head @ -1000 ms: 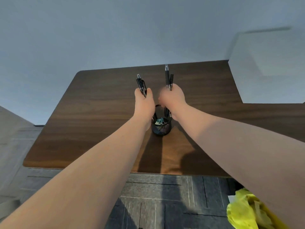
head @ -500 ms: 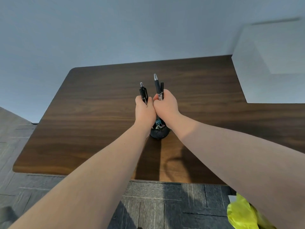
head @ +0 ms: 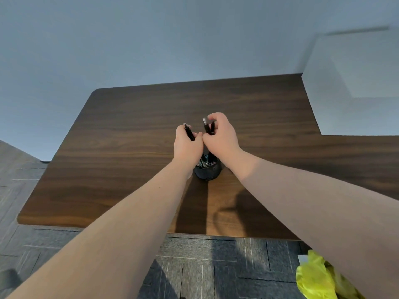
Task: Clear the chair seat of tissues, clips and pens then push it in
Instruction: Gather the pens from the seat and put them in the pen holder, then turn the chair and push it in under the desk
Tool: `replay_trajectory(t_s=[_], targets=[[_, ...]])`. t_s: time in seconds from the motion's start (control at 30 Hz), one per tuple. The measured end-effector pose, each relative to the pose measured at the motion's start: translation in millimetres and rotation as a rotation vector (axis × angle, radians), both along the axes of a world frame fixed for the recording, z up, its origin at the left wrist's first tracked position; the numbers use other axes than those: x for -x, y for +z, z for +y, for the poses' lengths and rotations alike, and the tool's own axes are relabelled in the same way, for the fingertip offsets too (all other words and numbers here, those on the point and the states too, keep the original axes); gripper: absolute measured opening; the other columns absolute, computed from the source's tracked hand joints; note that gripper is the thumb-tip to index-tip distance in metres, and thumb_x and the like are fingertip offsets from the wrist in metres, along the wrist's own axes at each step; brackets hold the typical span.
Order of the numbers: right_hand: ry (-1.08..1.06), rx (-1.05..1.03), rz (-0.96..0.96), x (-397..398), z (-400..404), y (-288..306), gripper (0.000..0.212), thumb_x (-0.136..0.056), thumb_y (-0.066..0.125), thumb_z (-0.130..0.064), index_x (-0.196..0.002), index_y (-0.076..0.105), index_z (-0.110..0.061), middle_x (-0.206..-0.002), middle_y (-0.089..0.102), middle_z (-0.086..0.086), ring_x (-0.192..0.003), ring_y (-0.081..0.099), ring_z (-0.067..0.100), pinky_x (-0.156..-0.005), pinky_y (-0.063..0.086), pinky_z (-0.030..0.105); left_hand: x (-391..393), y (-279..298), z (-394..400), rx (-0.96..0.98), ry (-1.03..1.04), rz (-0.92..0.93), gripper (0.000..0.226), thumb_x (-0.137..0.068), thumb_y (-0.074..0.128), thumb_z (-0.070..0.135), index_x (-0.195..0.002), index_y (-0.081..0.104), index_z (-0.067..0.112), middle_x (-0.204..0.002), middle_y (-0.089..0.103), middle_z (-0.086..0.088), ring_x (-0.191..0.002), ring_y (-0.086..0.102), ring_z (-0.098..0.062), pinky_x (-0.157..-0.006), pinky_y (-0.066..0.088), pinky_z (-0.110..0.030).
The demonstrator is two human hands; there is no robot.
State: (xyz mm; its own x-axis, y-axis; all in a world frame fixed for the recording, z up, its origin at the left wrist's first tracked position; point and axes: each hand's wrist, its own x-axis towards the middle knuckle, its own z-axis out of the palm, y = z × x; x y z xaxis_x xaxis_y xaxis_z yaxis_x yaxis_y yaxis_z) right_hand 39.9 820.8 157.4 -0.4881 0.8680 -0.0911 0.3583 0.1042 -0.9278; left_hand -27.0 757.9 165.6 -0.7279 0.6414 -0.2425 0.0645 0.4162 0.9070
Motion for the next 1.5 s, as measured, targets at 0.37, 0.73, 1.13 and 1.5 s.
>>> replay_trajectory(t_s=[0.37, 0.73, 1.13, 1.5], targets=[[0.08, -0.163, -0.211, -27, -6, 15, 0.058, -0.091, 0.055, -0.024, -0.145, 0.034, -0.025, -0.149, 0.042, -0.002, -0.137, 0.04, 0.019, -0.106, 0.038, 0.036, 7, 25, -23, 0.126, -0.129, 0.209, 0.081, -0.09, 0.057, 0.023, -0.151, 0.005, 0.022, -0.159, 0.013, 0.0, -0.145, 0.018, -0.02, -0.114, 0.025, -0.036], [0.086, -0.266, -0.4, -60, -53, 54, 0.058, -0.094, 0.049, -0.027, -0.147, 0.028, -0.025, -0.152, 0.037, -0.002, -0.135, 0.042, 0.023, -0.104, 0.041, 0.04, -7, 64, -91, 0.185, -0.237, 0.368, 0.074, -0.091, 0.055, 0.028, -0.151, 0.012, 0.019, -0.16, 0.009, 0.001, -0.148, 0.005, -0.013, -0.12, 0.012, -0.034], [0.165, -0.351, -0.506, -126, -211, 123, 0.059, -0.093, 0.052, -0.026, -0.148, 0.028, -0.023, -0.152, 0.038, 0.001, -0.137, 0.04, 0.025, -0.108, 0.039, 0.04, -55, 121, -244, 0.334, -0.487, 0.449, 0.068, -0.094, 0.049, 0.033, -0.151, 0.015, 0.018, -0.161, 0.006, -0.006, -0.148, 0.007, -0.022, -0.118, 0.015, -0.037], [0.311, -0.375, -0.578, -180, -350, 146, 0.067, -0.094, 0.052, -0.034, -0.151, 0.018, -0.026, -0.159, 0.024, -0.003, -0.144, 0.028, 0.021, -0.115, 0.031, 0.04, -104, 145, -382, 0.44, -0.501, 0.517, 0.07, -0.094, 0.049, 0.036, -0.151, 0.013, 0.019, -0.161, 0.003, -0.008, -0.148, 0.006, -0.023, -0.118, 0.014, -0.035]])
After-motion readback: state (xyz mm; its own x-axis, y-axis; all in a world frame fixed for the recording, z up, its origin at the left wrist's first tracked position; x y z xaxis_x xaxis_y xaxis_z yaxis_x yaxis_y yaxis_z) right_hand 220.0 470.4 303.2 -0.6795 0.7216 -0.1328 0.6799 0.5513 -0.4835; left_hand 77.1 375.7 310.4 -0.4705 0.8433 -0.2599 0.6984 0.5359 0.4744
